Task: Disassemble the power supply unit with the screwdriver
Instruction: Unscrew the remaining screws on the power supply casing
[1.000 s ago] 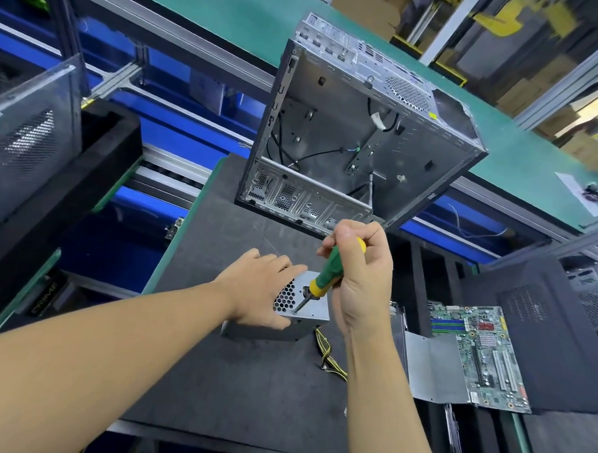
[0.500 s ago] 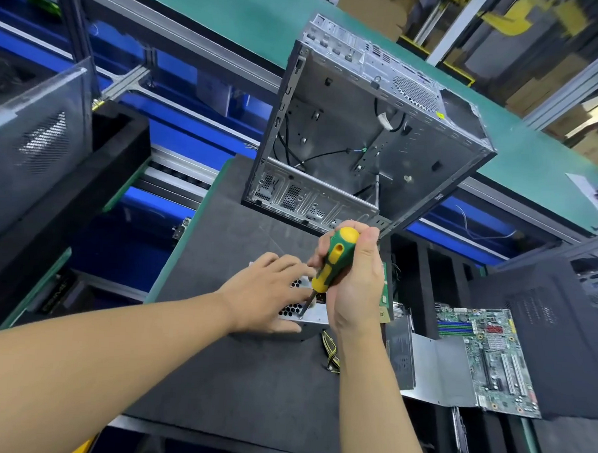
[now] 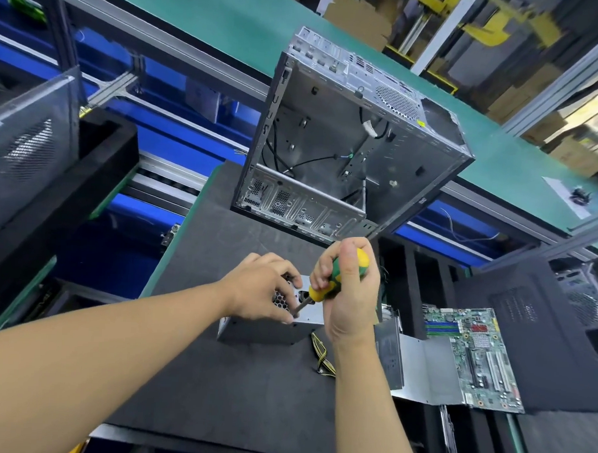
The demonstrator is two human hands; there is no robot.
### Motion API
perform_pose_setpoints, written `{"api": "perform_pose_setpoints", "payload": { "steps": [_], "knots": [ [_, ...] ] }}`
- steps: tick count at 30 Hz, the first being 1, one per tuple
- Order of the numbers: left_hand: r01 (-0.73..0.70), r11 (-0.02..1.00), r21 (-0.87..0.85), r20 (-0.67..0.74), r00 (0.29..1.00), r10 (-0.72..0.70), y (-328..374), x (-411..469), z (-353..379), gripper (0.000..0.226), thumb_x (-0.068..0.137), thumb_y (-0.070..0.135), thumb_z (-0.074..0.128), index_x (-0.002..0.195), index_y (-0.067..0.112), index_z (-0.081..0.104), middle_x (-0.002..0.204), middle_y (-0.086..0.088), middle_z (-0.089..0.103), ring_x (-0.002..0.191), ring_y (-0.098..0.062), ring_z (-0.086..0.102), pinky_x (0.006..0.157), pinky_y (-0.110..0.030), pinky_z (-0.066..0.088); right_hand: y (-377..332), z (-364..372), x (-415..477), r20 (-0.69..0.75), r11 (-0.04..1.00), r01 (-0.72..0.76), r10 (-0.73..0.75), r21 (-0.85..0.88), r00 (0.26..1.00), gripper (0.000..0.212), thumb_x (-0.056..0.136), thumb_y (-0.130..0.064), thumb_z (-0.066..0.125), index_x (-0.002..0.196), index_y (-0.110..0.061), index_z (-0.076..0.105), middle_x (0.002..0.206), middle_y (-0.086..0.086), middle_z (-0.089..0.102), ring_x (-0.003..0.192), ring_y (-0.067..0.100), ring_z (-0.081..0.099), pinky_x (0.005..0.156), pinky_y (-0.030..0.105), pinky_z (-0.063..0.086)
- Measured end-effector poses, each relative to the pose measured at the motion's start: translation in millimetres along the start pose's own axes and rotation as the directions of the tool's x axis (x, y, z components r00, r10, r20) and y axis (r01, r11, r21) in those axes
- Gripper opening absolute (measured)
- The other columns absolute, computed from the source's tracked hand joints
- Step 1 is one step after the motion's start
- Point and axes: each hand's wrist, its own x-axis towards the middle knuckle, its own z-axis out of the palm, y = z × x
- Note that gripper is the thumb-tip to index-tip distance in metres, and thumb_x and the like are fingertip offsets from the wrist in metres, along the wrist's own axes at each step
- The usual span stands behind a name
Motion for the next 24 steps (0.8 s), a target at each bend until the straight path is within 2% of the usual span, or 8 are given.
{"api": "perform_pose_setpoints", "payload": {
  "steps": [4,8,13,16,18,22,24],
  "knots": [
    [0.005,1.0,-0.009,0.013,1.0,-0.005,0,1,0,0.009,0.075,0.054,0.077,0.078,0.049,0.071,0.117,0.03,0.049,0.12,0.005,0.028,0.093,-0.025,0.016,-5,-1,-2,0.004,0.999,0.026,-0.026,-0.03,1.0,0.024,0.092,-0.031,0.06,0.079,-0.014,0.048,0.062,0.009,0.045,0.05,0.021,0.039,0.048,0.027,0.04],
    [0.008,1.0,0.008,-0.006,1.0,-0.008,-3,3,3,0.014,0.075,0.054,0.077,0.082,0.042,0.074,0.107,0.033,0.05,0.116,0.008,0.029,0.095,-0.026,0.018,-8,0,-1,0.008,0.997,0.029,-0.029,-0.065,1.0,0.022,0.092,-0.03,0.059,0.08,-0.016,0.048,0.061,0.008,0.046,0.049,0.021,0.041,0.047,0.027,0.039],
    [0.028,0.999,-0.022,0.006,1.0,-0.028,-4,4,4,0.017,0.08,0.051,0.075,0.083,0.034,0.072,0.109,0.034,0.053,0.118,0.005,0.03,0.093,-0.028,0.019,-10,-10,4,-0.037,0.994,0.056,-0.06,-0.093,0.997,0.023,0.095,-0.028,0.055,0.08,-0.013,0.047,0.062,0.007,0.049,0.049,0.023,0.044,0.048,0.032,0.038],
    [0.004,0.999,-0.04,0.057,0.998,-0.002,-7,2,-1,0.006,0.081,0.047,0.074,0.083,0.044,0.069,0.113,0.036,0.051,0.12,0.007,0.027,0.097,-0.028,0.018,-10,-11,4,-0.038,0.994,0.065,-0.068,-0.088,0.997,0.024,0.095,-0.027,0.054,0.08,-0.011,0.046,0.062,0.008,0.049,0.049,0.024,0.044,0.049,0.034,0.038],
    [0.003,0.997,-0.071,0.089,0.996,0.004,-8,1,-4,0.01,0.079,0.042,0.074,0.082,0.051,0.068,0.115,0.036,0.051,0.121,0.011,0.026,0.1,-0.027,0.017,-13,-11,5,-0.048,0.996,0.074,-0.076,-0.047,0.996,0.022,0.095,-0.025,0.054,0.079,-0.012,0.046,0.061,0.007,0.048,0.048,0.023,0.044,0.049,0.032,0.038],
    [0.001,0.998,-0.061,0.042,0.999,0.002,-5,0,-2,0.015,0.073,0.046,0.07,0.087,0.051,0.072,0.114,0.032,0.052,0.121,0.01,0.028,0.098,-0.026,0.017,-20,-14,8,-0.055,0.995,0.101,-0.102,-0.018,0.993,0.021,0.094,-0.024,0.053,0.079,-0.012,0.045,0.061,0.006,0.047,0.048,0.021,0.042,0.049,0.029,0.038],
    [0.007,0.998,-0.055,0.03,1.0,-0.005,-4,1,0,0.013,0.071,0.048,0.068,0.083,0.052,0.071,0.113,0.033,0.051,0.121,0.009,0.029,0.095,-0.025,0.016,-21,-14,7,-0.048,0.995,0.098,-0.098,0.006,0.994,0.021,0.093,-0.024,0.053,0.078,-0.012,0.045,0.06,0.006,0.047,0.048,0.021,0.042,0.049,0.029,0.037]
  ]
}}
